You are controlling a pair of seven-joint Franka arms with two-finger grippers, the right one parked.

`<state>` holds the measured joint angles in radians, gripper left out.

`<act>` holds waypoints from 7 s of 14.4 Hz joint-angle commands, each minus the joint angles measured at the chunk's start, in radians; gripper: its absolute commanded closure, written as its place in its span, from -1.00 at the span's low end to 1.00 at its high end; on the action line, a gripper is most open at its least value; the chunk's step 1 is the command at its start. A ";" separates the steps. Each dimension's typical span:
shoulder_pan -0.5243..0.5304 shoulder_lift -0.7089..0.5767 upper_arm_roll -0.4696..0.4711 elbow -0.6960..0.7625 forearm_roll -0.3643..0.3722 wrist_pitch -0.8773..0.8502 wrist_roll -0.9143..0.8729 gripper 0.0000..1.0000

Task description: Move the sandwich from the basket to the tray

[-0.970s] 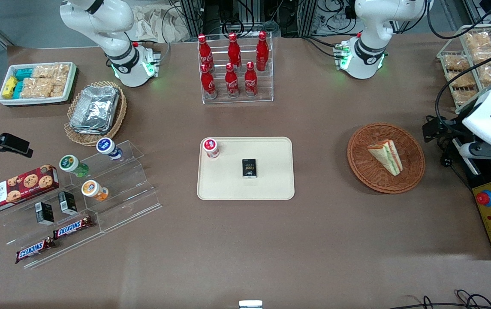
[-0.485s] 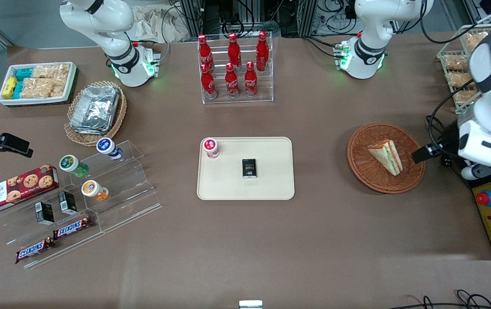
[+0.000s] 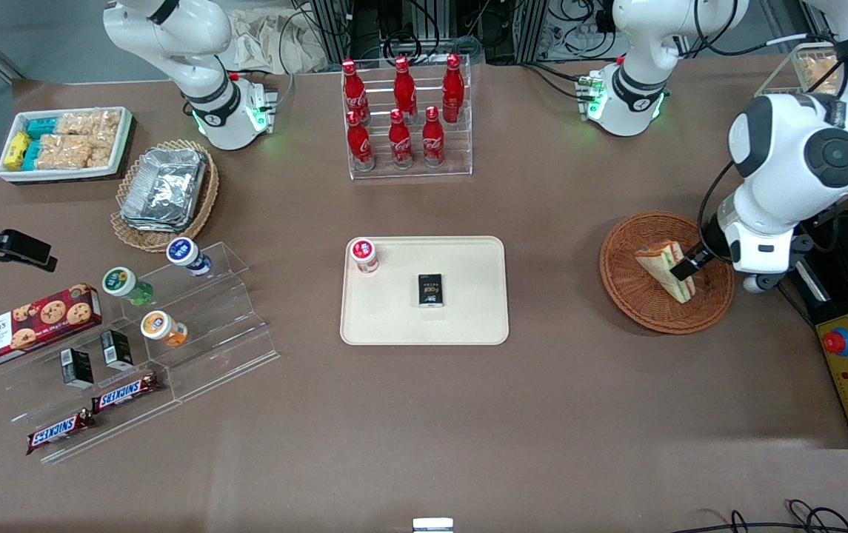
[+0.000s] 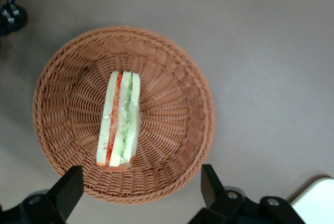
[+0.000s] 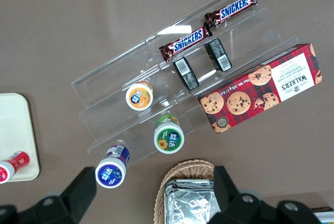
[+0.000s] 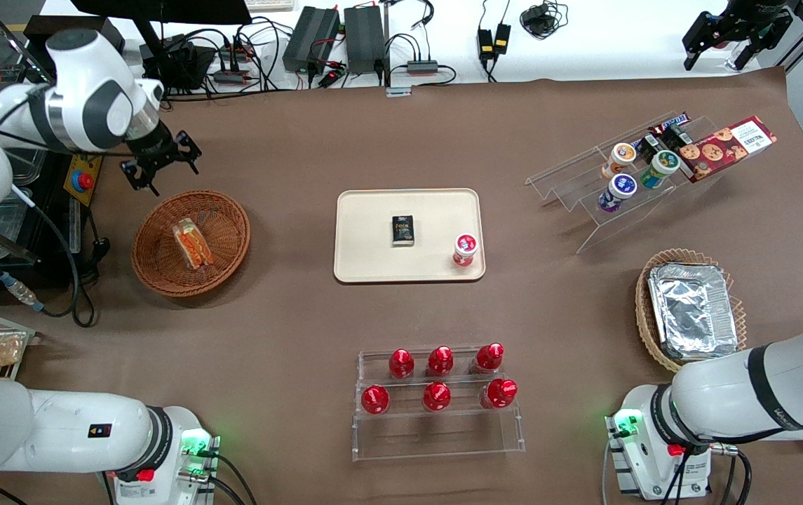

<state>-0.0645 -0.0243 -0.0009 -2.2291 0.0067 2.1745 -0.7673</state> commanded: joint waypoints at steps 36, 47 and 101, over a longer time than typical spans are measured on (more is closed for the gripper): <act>0.049 0.084 -0.132 0.540 -0.019 -0.581 0.237 1.00; -0.090 0.205 -0.390 0.373 -0.077 -0.178 0.123 1.00; -0.043 0.035 0.028 0.552 -0.033 -0.625 0.813 -1.00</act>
<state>-0.1110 -0.0363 0.0278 -1.7658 -0.0413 1.6404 -0.0634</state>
